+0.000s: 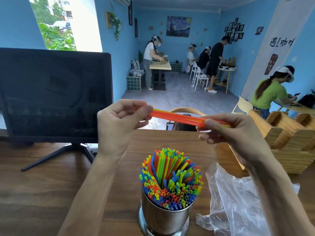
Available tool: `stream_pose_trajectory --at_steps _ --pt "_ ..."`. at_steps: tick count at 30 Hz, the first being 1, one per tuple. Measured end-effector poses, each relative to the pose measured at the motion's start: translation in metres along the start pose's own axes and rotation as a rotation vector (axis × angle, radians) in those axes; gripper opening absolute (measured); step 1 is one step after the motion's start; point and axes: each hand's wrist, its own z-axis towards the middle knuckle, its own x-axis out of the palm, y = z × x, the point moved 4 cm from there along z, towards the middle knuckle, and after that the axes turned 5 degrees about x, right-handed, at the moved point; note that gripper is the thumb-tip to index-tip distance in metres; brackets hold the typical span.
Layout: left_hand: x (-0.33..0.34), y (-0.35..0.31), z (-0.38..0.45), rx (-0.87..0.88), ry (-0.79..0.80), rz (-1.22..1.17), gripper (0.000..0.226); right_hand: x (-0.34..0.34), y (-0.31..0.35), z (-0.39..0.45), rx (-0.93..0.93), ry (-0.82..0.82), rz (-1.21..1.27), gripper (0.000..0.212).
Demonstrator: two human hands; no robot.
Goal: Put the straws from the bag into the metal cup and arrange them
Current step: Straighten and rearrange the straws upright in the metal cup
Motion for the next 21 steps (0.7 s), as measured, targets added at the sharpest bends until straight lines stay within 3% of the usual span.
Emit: stream_pose_trajectory --at_steps 5,11,18,21 --pt "-0.007 0.026 -0.017 -0.154 0.200 0.107 0.027 -0.008 0.008 0.008 0.026 -0.066 0.103 0.024" --pt "-0.010 0.032 -0.039 -0.153 0.385 0.353 0.021 -0.002 0.018 0.009 -0.089 -0.020 -0.061 0.039" --pt "-0.002 0.028 -0.055 -0.039 0.724 0.701 0.022 0.016 0.037 0.006 -0.169 0.177 -0.540 0.025" --pt "-0.012 0.027 -0.040 -0.034 0.592 0.650 0.007 0.026 0.032 0.006 -0.142 0.230 -0.670 0.027"
